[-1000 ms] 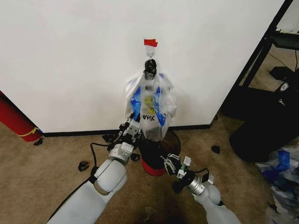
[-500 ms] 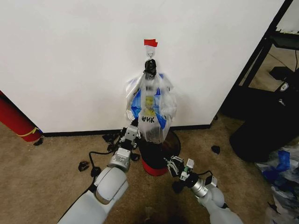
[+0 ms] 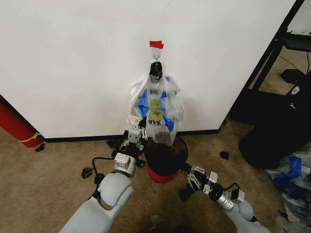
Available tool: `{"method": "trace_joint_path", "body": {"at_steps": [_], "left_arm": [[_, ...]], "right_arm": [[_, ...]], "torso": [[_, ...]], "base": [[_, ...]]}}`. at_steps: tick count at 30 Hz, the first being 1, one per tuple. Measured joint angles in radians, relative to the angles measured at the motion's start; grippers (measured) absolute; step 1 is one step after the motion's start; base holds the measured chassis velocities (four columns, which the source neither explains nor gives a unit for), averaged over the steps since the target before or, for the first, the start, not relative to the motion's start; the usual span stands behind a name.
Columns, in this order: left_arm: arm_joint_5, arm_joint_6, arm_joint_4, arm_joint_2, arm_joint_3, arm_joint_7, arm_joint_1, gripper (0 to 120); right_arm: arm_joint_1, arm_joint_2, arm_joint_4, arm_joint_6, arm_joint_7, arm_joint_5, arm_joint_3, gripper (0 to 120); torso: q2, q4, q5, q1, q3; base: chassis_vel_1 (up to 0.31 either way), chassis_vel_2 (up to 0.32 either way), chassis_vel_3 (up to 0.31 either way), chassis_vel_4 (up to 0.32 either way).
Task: Pick up the garbage bag from the wall and place it over the trash bin.
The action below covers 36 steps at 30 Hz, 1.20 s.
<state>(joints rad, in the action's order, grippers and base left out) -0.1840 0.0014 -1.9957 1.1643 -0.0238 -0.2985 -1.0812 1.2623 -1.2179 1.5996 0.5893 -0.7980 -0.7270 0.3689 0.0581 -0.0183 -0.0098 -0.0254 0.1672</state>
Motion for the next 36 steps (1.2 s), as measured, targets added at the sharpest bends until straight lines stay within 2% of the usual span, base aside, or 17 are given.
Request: {"method": "trace_joint_path", "body": {"at_steps": [1,4,7,9,13,15,21,31,36], "left_arm": [[0.0,0.0,0.0,0.0,0.0,0.0,0.0,0],[0.008,-0.002,0.002,0.013,0.011,0.002,-0.006,0],[0.021,-0.002,0.006,0.023,0.023,0.003,-0.006,0],[0.022,-0.001,0.009,0.025,0.028,0.003,-0.003,0],[0.027,0.0,0.014,0.035,0.036,0.008,0.007,0],[0.027,0.0,0.014,0.036,0.037,0.009,0.008,0],[0.028,-0.001,0.019,0.039,0.044,0.01,0.016,0],[0.03,-0.001,0.014,0.029,0.048,0.012,0.016,0],[0.031,-0.001,0.007,0.021,0.046,0.012,0.008,0]], "right_arm": [[0.0,0.0,0.0,0.0,0.0,0.0,0.0,22],[-0.046,-0.023,0.049,0.009,0.265,0.107,-0.037,34],[-0.095,-0.04,0.058,-0.001,0.429,0.223,-0.073,48],[-0.114,-0.044,0.054,-0.006,0.459,0.269,-0.082,51],[-0.204,-0.047,-0.017,-0.011,0.475,0.45,-0.109,69],[-0.223,-0.046,-0.037,-0.014,0.475,0.489,-0.12,72],[-0.317,-0.03,-0.102,-0.049,0.521,0.726,-0.151,97],[-0.361,-0.019,-0.102,-0.119,0.598,0.903,-0.165,100],[-0.372,-0.032,-0.101,-0.154,0.651,1.018,-0.156,88]], "torso": [[0.0,0.0,0.0,0.0,0.0],[0.0,0.0005,-0.0002,0.0,0.0],[0.0,0.0002,-0.0001,0.0,0.0],[0.0,0.0004,-0.0001,0.0,0.0],[0.0,0.0002,-0.0001,0.0,0.0],[0.0,0.0003,-0.0001,0.0,0.0],[0.0,0.0002,0.0,0.0,0.0],[0.0,0.0001,0.0,0.0,0.0],[0.0,0.0001,-0.0001,0.0,0.0]], "base": [[0.0,0.0,0.0,0.0],[0.0,0.0,0.0,0.0],[0.0,0.0,0.0,0.0],[0.0,0.0,0.0,0.0],[0.0,0.0,0.0,0.0],[0.0,0.0,0.0,0.0],[0.0,0.0,0.0,0.0],[0.0,0.0,0.0,0.0],[0.0,0.0,0.0,0.0]]}}
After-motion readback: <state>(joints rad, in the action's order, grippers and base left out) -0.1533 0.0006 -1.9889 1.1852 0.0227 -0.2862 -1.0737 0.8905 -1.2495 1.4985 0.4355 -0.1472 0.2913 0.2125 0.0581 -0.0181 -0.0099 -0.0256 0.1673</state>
